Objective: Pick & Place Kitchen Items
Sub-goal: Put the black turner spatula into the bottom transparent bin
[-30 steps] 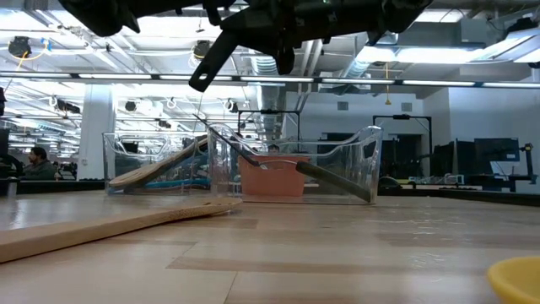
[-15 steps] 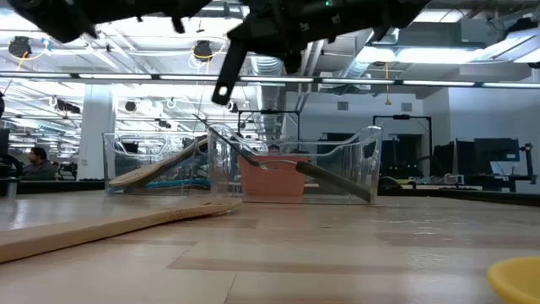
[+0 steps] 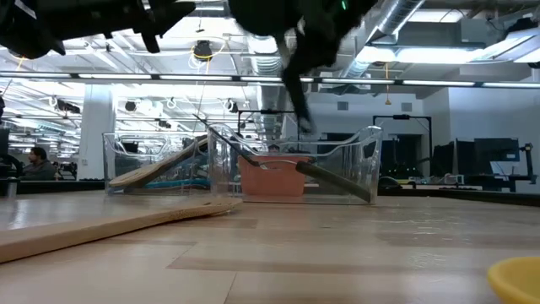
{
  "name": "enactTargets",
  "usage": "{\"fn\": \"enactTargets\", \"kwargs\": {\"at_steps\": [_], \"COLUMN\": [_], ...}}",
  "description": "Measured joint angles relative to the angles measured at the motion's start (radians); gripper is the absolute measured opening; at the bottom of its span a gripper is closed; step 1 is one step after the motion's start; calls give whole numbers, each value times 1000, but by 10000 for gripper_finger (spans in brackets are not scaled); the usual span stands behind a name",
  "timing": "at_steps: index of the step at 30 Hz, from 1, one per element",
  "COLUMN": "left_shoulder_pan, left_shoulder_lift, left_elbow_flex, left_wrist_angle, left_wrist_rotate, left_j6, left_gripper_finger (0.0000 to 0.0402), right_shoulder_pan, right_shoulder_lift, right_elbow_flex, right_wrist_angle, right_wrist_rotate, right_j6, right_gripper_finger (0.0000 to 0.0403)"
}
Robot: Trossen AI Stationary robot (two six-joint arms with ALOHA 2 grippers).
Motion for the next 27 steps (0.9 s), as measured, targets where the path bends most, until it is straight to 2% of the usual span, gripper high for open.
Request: {"fn": "enactTargets", "kwargs": {"at_steps": [5,14,27], "left_shoulder_pan": [-14,-36,-36], "left_shoulder_lift": [5,4,8], "left_elbow_flex": [0,0,0], "left_wrist_angle": [-3,4,1], "left_wrist_rotate": [2,4,4], "left_j6": [-36,-30,-29], "left_gripper_finger": [136,133,133], "right_shoulder_pan": [-55,-136,-142], "right_shoulder_lift": [44,133,337], "right_elbow_flex": [8,28,153], "right_wrist_angle": [-165,-259,-438], "right_wrist_rotate": [-11,-164,-222], "right_j6": [-21,-68,-144], "right_gripper_finger": [70,70,70]}}
